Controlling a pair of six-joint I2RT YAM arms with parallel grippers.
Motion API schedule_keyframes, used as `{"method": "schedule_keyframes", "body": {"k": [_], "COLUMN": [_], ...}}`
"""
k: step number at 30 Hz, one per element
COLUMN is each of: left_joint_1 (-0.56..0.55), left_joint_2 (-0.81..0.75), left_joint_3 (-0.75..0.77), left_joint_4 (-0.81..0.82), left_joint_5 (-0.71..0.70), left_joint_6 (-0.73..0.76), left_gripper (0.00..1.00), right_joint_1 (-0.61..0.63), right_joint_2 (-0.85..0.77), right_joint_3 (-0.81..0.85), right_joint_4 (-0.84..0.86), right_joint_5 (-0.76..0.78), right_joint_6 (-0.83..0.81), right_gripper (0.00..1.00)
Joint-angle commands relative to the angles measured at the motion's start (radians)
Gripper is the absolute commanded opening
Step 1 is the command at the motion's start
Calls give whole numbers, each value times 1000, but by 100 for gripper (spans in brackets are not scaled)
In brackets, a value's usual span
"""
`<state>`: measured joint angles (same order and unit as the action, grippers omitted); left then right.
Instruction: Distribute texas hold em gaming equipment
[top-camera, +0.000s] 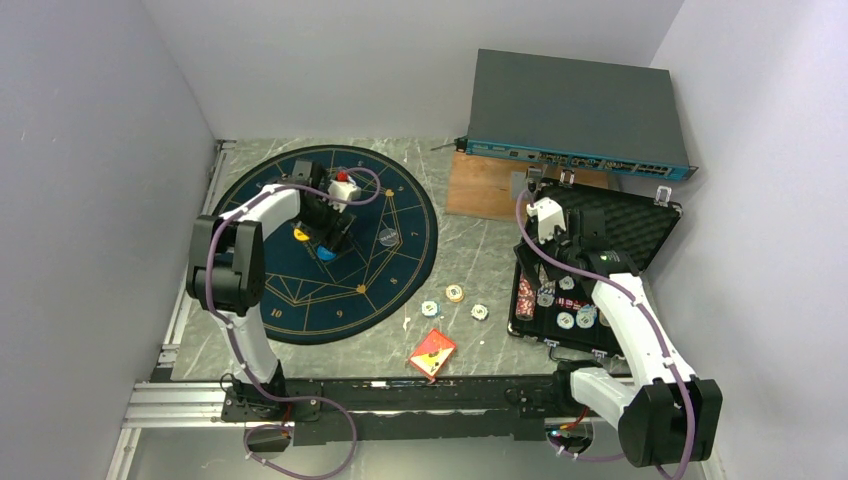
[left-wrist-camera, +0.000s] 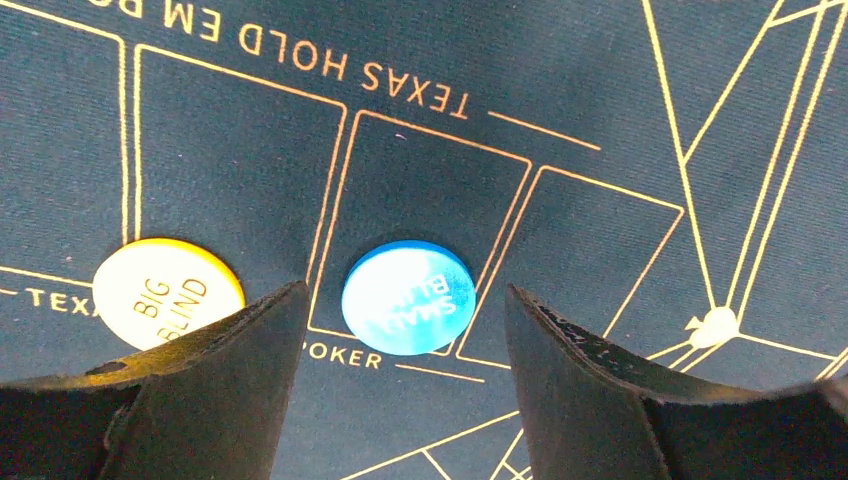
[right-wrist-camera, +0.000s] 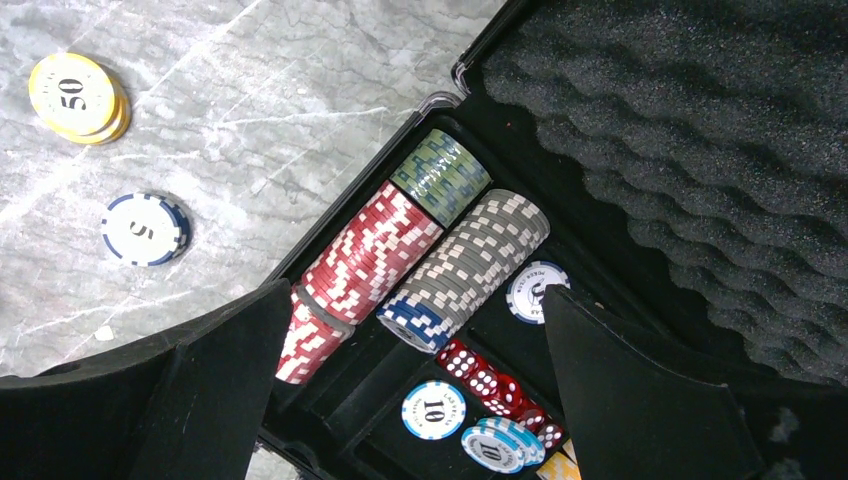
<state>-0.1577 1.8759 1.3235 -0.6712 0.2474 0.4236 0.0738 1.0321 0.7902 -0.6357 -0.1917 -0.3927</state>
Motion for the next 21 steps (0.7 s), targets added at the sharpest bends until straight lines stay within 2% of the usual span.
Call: {"method": "schedule_keyframes", "body": {"k": [1, 7, 10, 13, 21], "left_joint_1": [0, -4, -9, -17, -16], "left_joint_2": [15, 23, 19, 19, -66], "left_joint_3": [-14, -43, -63, -73, -114], "left_joint_4": [35, 41, 56, 67, 22], "left_joint_5": [-13, -39, -64, -93, -62], "left_joint_6": [0, 9, 12, 9, 25], "left_gripper": [76, 72, 66, 56, 45], "right_joint_1": [4, 4, 3, 3, 4], "right_joint_2": [-8, 0, 5, 7, 7], "right_joint_3": [0, 5, 6, 5, -6], "right_joint_4": [43, 47, 51, 52, 60], "right_joint_5": [-2, -4, -3, -1, 20], "right_joint_6": [0, 2, 4, 5, 0], "right_gripper": [100, 100, 100, 100, 100]}}
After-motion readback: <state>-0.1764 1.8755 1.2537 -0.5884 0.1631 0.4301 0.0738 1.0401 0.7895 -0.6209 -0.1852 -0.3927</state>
